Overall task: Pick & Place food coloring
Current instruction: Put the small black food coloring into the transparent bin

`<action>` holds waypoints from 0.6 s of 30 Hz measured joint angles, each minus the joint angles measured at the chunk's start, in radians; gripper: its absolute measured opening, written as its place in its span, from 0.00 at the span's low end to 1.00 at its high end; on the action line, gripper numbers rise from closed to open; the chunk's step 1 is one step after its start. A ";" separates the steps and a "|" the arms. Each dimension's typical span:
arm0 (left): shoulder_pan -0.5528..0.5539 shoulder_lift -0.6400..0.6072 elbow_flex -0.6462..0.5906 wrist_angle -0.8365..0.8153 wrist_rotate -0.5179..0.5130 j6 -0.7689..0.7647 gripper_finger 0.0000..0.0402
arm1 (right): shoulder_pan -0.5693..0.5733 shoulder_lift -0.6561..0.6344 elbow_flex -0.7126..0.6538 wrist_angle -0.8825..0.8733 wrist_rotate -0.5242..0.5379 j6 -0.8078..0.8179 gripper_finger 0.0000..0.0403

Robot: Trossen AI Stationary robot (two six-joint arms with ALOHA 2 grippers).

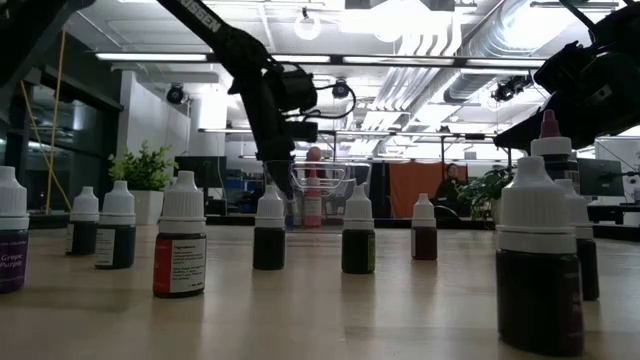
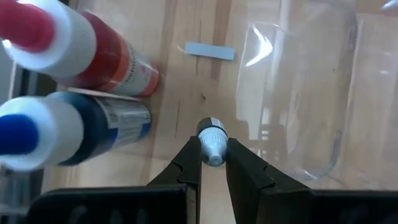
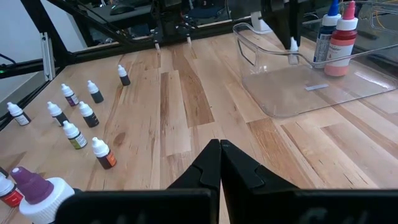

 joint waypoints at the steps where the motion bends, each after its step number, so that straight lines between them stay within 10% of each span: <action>1: 0.000 0.003 0.000 0.004 0.001 0.000 0.10 | 0.000 0.000 0.000 0.000 0.000 0.000 0.00; 18: 0.000 0.032 0.003 0.038 0.050 -0.025 0.10 | 0.000 0.000 0.000 0.000 0.000 0.000 0.00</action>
